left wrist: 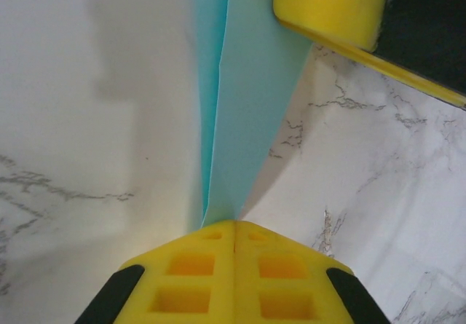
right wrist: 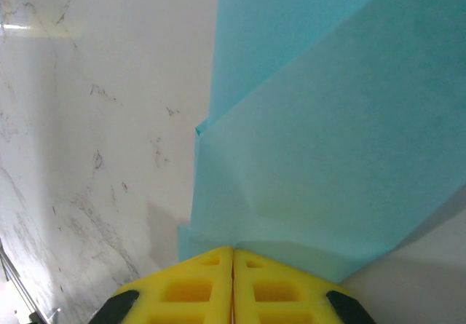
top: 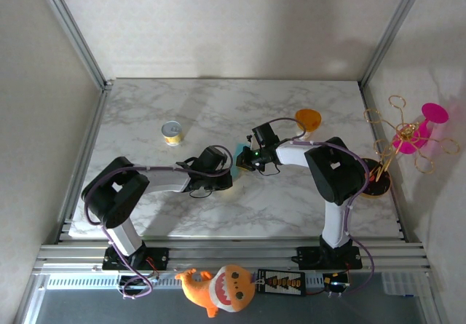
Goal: Fold a paper plane with a square sheet of paper (pick it up from the middle)
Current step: Fold the wing for the fifth time at the center of the table.
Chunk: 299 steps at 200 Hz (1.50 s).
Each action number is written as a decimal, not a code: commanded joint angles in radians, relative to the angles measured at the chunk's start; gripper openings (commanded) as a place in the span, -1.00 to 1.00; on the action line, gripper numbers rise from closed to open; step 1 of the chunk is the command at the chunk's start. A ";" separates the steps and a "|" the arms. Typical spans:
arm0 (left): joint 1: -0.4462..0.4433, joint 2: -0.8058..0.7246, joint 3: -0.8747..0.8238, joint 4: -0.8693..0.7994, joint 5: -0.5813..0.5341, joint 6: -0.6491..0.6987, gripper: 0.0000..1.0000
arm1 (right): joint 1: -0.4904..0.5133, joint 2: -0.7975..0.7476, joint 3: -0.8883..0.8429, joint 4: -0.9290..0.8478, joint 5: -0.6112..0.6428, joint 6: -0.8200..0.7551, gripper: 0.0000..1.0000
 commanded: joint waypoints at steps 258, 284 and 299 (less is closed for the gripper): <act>-0.058 0.053 0.067 -0.209 -0.089 0.060 -1.00 | 0.010 0.123 0.004 -0.153 0.216 -0.015 -0.89; -0.072 0.040 0.065 -0.235 -0.094 0.069 -1.00 | 0.010 0.135 0.001 -0.158 0.234 -0.006 -0.91; -0.078 0.028 0.055 -0.243 -0.093 0.069 -1.00 | 0.010 0.140 0.002 -0.157 0.241 -0.004 -0.91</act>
